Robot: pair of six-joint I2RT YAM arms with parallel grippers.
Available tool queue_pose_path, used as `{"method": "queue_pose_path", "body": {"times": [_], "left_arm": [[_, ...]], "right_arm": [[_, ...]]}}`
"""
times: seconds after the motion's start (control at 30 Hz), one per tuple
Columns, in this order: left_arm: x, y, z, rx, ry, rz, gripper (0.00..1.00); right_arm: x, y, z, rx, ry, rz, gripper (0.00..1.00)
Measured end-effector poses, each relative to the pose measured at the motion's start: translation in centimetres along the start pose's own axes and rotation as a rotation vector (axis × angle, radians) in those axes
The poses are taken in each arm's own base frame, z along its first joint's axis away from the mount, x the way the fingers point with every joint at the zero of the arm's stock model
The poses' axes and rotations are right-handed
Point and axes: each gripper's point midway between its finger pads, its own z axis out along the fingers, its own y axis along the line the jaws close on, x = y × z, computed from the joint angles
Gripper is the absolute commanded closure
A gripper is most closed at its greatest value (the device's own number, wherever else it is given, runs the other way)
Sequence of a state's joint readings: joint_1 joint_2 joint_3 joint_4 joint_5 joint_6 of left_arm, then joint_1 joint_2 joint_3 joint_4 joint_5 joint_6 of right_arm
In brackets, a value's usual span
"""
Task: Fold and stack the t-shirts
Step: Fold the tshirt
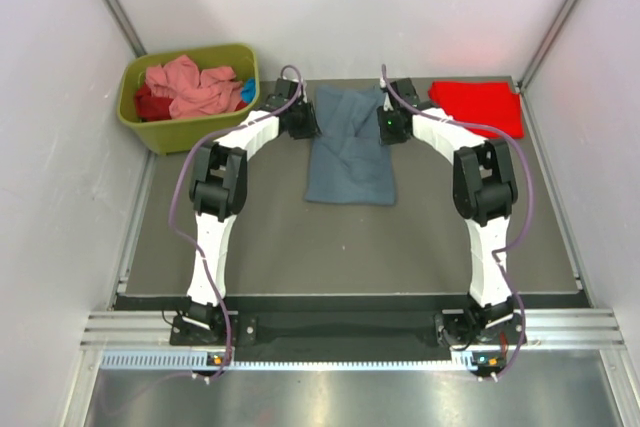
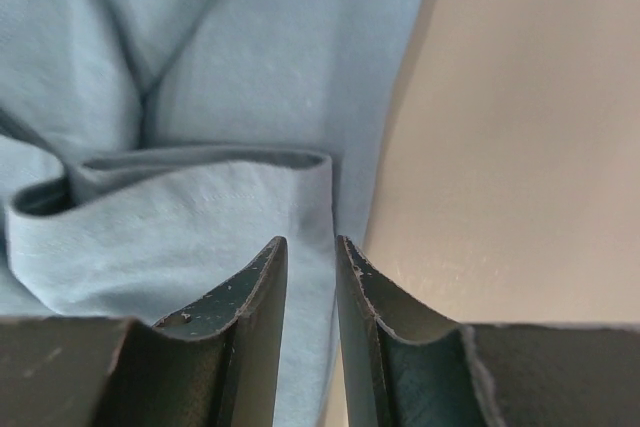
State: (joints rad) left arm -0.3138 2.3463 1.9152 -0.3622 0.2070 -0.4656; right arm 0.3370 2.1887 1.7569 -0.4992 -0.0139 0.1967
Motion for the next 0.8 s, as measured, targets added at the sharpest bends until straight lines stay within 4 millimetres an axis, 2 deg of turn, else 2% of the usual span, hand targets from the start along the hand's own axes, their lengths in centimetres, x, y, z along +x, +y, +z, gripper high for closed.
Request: {"method": "queue_pose_path", "body": {"times": [0.2,0.3,0.33,0.37,0.43,0.47,0.8], "left_arm": [[0.5,0.5,0.4,-0.011,0.017,0.019,0.66],[0.7,0.8,0.9,-0.014,0.023,0.022,0.8],[0.7,0.8,1.0,-0.015,0.022,0.022,0.95],[0.7,0.9,1.0,-0.015,0.022,0.017,1.0],[0.6,1.0,1.0,-0.014,0.023,0.016,1.0],[0.6,1.0,1.0,-0.014,0.023,0.016,1.0],[0.3,1.5,1.1,-0.06,-0.001,-0.023,1.0]], "right_arm": [[-0.7,0.2,0.8,-0.016,-0.011,-0.013,0.73],[0.0,-0.2,1.5,-0.013,0.009,-0.014,0.74],[0.2,-0.3,1.8,-0.012,0.015,-0.014,0.79],[0.4,-0.4,2.0,-0.012,0.021,-0.012,0.85],[0.6,-0.6,2.5,-0.014,0.025,-0.008,0.99],[0.5,-0.7,2.5,-0.013,0.022,-0.007,1.0],[0.3,-1.5,2.4,0.003,-0.027,0.055,1.0]]}}
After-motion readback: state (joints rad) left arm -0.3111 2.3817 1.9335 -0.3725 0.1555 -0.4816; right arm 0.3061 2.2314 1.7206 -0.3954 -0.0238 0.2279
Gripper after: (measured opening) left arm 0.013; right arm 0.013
